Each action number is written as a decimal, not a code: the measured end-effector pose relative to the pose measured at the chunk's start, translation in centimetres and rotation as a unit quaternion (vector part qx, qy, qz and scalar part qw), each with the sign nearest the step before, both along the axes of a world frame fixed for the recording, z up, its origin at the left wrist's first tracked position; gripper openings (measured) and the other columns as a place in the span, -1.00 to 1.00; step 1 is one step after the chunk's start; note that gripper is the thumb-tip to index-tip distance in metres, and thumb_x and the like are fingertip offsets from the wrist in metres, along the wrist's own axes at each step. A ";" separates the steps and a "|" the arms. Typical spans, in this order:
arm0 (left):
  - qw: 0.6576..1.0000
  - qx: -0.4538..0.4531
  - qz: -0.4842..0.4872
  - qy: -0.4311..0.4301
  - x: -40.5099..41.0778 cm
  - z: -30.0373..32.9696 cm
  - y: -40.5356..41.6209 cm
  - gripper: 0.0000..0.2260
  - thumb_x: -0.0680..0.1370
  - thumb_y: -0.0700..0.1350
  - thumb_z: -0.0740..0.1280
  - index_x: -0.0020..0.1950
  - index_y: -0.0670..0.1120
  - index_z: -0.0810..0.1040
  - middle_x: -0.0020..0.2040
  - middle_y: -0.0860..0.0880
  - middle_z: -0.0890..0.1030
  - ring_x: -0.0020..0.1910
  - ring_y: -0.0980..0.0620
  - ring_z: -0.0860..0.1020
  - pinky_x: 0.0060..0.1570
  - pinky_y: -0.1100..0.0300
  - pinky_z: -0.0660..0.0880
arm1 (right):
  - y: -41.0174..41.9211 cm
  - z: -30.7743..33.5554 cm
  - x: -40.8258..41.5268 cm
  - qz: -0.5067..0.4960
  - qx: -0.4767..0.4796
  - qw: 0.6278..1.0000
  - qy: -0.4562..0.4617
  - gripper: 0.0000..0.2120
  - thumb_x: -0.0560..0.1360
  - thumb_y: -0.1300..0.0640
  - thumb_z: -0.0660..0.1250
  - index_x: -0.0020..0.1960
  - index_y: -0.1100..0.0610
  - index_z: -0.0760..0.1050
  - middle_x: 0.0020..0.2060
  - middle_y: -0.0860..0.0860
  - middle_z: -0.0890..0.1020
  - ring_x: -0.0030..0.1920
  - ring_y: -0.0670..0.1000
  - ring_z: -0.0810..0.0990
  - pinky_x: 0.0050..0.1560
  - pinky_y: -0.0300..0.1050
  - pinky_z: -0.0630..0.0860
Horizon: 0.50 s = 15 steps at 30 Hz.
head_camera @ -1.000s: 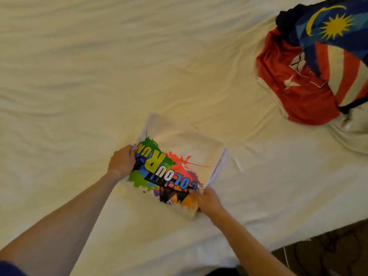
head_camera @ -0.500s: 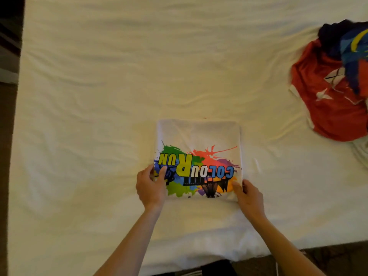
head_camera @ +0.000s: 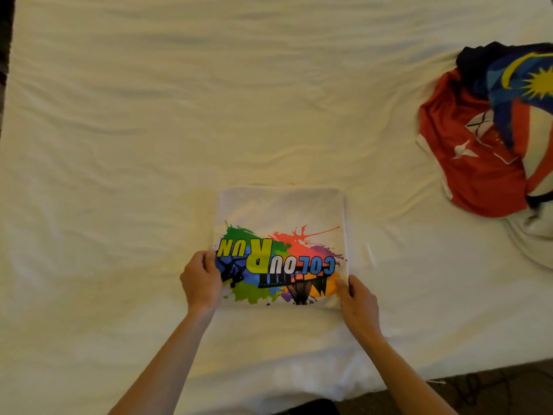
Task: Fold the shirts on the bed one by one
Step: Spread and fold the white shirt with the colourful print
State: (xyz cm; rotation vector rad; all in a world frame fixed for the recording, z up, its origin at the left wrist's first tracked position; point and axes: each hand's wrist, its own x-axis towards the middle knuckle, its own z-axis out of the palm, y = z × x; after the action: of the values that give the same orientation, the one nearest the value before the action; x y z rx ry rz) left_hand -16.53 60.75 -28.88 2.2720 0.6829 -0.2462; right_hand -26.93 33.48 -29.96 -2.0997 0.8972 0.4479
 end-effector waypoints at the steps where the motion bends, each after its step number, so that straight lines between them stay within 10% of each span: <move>1: 1.000 0.019 0.000 0.012 -0.1 -0.1 0.1 -0.77 0.68 -0.09 0.22 -0.02 -0.18 0.59 -0.19 -0.04 0.61 -0.10 -0.14 0.58 -0.25 0.15 0.40 | -0.1 0.0 0.0 -0.001 0.001 1.000 0.000 -0.70 0.62 -0.12 0.19 -0.10 0.07 0.49 -0.30 -0.10 0.60 -0.27 -0.10 0.57 -0.35 -0.17 0.37; 5: 0.995 0.093 -0.019 -0.036 1.5 0.4 -1.9 -0.73 0.64 -0.09 0.29 0.28 -0.20 0.51 0.20 -0.20 0.55 0.21 -0.25 0.48 0.12 -0.07 0.41 | 0.0 0.1 -0.1 -0.022 0.025 0.999 -0.001 -0.68 0.60 -0.16 0.21 -0.15 0.05 0.51 -0.32 -0.08 0.62 -0.30 -0.11 0.58 -0.34 -0.16 0.47; 8: 0.963 0.114 -0.203 -0.134 4.6 1.2 -6.1 -0.58 0.55 -0.19 0.34 0.41 -0.17 0.41 0.39 -0.17 0.44 0.40 -0.19 0.36 0.38 -0.14 0.28 | -0.2 0.5 -0.1 -0.046 0.039 0.998 0.005 -0.67 0.54 -0.22 0.30 -0.24 0.00 0.51 -0.41 -0.09 0.60 -0.37 -0.19 0.56 -0.45 -0.35 0.38; 12: 0.860 0.098 -0.500 0.032 10.9 0.9 -11.5 -0.27 0.43 -0.17 0.34 0.58 -0.09 0.15 0.56 -0.10 0.20 0.57 -0.08 0.09 0.55 -0.16 -0.08 | -0.7 0.7 0.0 -0.040 0.074 0.996 0.039 -0.65 0.43 -0.25 0.42 -0.26 0.04 0.60 -0.41 -0.07 0.64 -0.37 -0.13 0.60 -0.38 -0.22 0.46; 15: 0.811 0.165 -0.554 0.090 14.9 0.4 -14.3 -0.22 0.37 0.05 0.45 0.52 -0.07 0.22 0.43 -0.10 0.35 0.42 -0.14 0.28 0.45 -0.06 0.20 | -1.0 0.8 0.3 -0.047 0.095 0.993 0.059 -0.64 0.36 -0.27 0.46 -0.29 0.03 0.61 -0.42 -0.16 0.64 -0.38 -0.18 0.60 -0.43 -0.30 0.41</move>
State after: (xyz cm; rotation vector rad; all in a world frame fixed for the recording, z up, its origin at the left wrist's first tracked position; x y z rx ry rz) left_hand -1.65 46.43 -28.45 2.7514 -0.6778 -0.9532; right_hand -26.59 32.46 -29.14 -1.8652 0.9777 0.5897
